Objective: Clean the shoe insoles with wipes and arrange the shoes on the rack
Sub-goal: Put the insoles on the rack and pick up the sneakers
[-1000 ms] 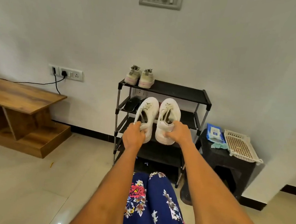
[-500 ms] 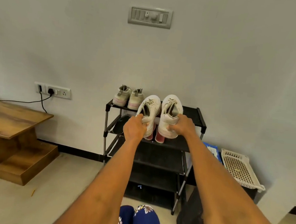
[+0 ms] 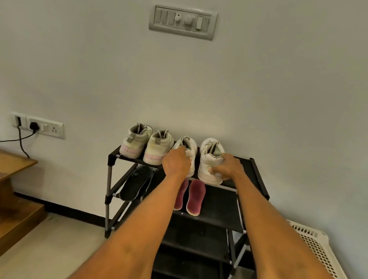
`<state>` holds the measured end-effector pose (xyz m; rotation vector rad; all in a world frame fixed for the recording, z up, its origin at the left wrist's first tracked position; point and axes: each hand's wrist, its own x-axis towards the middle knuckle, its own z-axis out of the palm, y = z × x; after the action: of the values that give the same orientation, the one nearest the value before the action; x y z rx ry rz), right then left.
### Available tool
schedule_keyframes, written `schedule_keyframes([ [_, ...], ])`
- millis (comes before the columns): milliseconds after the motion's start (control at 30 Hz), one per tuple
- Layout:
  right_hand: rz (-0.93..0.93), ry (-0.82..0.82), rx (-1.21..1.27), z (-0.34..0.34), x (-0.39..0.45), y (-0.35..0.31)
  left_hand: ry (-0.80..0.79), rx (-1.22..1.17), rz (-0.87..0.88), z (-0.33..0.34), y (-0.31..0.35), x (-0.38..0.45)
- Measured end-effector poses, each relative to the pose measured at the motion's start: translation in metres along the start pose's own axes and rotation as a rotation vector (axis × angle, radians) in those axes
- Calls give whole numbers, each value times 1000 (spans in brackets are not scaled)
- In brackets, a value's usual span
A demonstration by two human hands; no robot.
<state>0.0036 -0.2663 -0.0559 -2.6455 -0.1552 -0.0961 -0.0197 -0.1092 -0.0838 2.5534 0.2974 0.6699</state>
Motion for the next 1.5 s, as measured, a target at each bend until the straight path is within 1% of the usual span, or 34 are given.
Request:
schedule_keyframes([
  [100,8,-10,3,4,13,4,12,4,8,10,-1,7],
  [267,21,-19,68,7,22,8,27,-4,72,18,-9,12],
  [433,39,-9,139,10,27,14,64,-9,77,24,-15,17],
  [500,39,15,130,9,22,11,65,-9,69,26,-14,19],
  [633,30,38,92,11,20,11,50,20,45,27,-7,20],
  [800,22,93,75,15,20,12,28,51,66,27,-6,21],
  [900,28,103,50,15,21,10,9,41,84,25,-9,22],
  [1033,60,126,30,16,20,9,-19,6,66,25,-8,22],
  [1100,62,120,25,17,20,7,-33,0,45,25,-7,21],
  [1200,54,69,19,13,19,5,-57,-33,25,24,-6,19],
  [1267,59,69,48,11,16,4,-66,-76,27,23,-7,16],
  [1300,57,103,73,12,13,3,-65,-98,29,21,-8,13],
  [1367,27,225,109,16,3,-1,-44,-142,28,15,-10,3],
  [1433,-35,343,98,21,-13,-9,10,-170,57,10,-14,-10],
  [1500,-87,390,116,30,-35,-18,65,-176,127,4,-19,-28],
])
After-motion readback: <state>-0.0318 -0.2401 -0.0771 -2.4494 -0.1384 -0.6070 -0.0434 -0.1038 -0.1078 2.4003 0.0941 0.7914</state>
